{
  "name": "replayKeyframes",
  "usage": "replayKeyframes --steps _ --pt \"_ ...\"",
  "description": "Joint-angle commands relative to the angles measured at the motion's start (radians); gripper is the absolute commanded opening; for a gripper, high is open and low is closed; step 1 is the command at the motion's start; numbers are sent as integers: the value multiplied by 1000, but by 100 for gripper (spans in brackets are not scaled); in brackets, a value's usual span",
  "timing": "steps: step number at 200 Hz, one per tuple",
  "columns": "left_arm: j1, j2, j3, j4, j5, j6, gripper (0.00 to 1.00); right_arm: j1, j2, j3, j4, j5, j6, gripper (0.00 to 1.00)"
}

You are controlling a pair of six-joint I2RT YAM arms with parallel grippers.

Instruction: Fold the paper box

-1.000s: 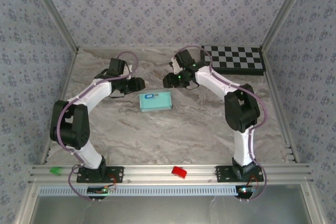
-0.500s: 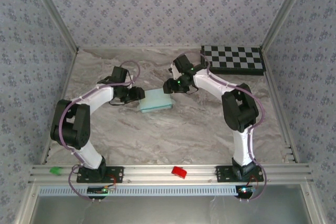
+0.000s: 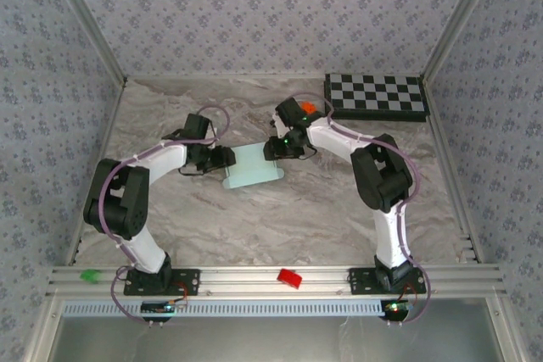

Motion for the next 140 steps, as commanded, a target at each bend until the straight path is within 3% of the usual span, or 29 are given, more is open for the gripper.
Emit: replayKeyframes --steps 1,46,140 --pt "-10 14 -21 -21 -19 -10 51 4 35 -11 -7 23 8 44" --pt "-24 2 -47 -17 -18 -38 44 2 71 8 -19 23 -10 36" --pt "-103 -69 -139 9 -17 -125 42 -1 205 224 -182 78 -189 36"
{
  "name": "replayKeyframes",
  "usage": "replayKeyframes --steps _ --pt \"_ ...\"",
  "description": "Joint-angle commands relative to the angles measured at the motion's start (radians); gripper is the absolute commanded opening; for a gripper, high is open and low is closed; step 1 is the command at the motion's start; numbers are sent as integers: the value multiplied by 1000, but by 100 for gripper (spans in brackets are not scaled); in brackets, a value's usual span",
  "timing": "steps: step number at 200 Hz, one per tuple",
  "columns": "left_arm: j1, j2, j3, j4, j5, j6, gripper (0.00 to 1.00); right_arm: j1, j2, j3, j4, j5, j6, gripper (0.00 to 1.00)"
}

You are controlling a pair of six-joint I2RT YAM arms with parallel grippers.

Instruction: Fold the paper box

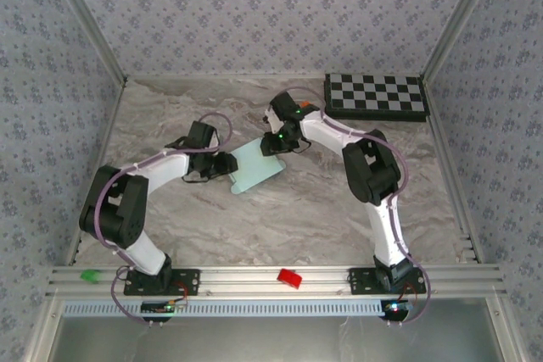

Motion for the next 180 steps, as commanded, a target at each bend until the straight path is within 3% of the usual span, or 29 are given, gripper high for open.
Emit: replayKeyframes --steps 1,50,95,144,180 --pt "-40 -3 -46 -50 15 -24 42 -1 85 39 -96 83 -72 36" --pt "-77 -56 -78 6 4 -79 45 -35 100 143 -140 92 -92 39" --pt "-86 -153 -14 -62 -62 -40 59 -95 -12 147 -100 28 -61 46" --pt "-79 -210 56 -156 -191 67 70 -137 -193 -43 -3 -11 -2 49" --pt "-35 -132 115 -135 -163 212 72 -143 -335 -273 109 -11 63 49"
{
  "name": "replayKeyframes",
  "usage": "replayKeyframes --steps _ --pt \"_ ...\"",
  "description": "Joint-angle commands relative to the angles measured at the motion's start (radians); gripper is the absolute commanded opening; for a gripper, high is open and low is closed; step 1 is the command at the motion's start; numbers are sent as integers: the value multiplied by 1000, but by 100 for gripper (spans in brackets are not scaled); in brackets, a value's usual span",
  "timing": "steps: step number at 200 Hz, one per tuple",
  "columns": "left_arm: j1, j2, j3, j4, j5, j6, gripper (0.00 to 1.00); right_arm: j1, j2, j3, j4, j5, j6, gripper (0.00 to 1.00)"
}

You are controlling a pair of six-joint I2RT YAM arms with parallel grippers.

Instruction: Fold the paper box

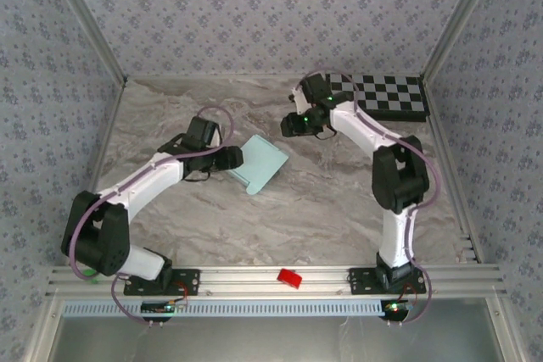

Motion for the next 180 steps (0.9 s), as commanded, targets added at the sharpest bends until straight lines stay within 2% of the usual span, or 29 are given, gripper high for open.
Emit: replayKeyframes --steps 1,25,55,78,115,157,180 --pt "28 53 57 -20 -8 135 72 -2 -79 -127 74 -22 64 49" --pt "48 130 92 36 50 236 74 -2 -149 -248 147 -16 100 49" --pt "92 225 114 137 237 307 75 -1 -199 -345 185 -21 129 50" --pt "99 284 155 130 264 339 75 7 -231 -437 245 -35 173 50" --pt "100 337 168 121 303 319 75 35 -244 -526 346 -39 248 51" --pt "98 319 101 173 356 247 71 65 -224 -589 498 -88 348 51" --pt "86 298 64 199 373 194 70 90 -214 -596 519 -61 376 51"
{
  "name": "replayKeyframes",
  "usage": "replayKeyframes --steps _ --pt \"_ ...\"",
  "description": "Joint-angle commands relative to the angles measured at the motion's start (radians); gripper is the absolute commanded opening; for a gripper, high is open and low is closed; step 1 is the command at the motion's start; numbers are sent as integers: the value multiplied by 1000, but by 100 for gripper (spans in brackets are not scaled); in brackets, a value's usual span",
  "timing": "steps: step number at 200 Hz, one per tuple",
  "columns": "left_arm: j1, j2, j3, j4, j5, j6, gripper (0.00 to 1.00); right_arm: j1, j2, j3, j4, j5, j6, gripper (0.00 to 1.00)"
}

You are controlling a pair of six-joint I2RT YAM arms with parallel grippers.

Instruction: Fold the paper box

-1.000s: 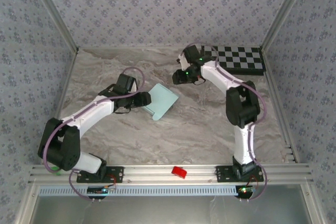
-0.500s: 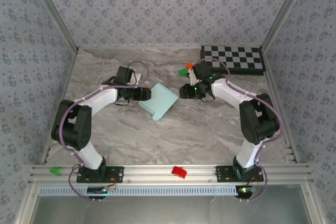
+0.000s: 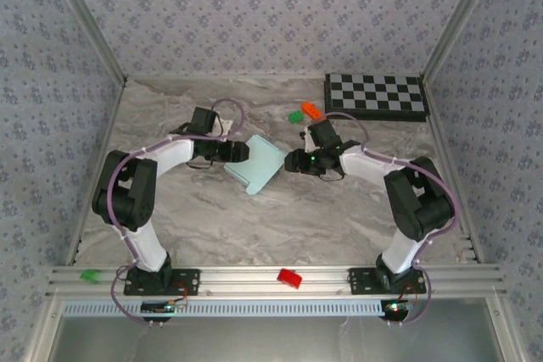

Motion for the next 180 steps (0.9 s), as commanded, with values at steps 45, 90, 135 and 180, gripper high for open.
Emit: replayKeyframes --steps 45,90,135,180 --pt "-55 -68 -92 59 26 -166 65 26 29 -29 123 -1 122 55" --pt "-115 -88 -110 89 -10 -237 63 6 36 -75 228 -62 156 60" --pt "-96 -95 -90 61 -95 -221 62 -7 70 -91 286 -104 191 60" --pt "-74 -45 -55 71 -57 -216 60 -17 99 -136 449 -164 256 56"
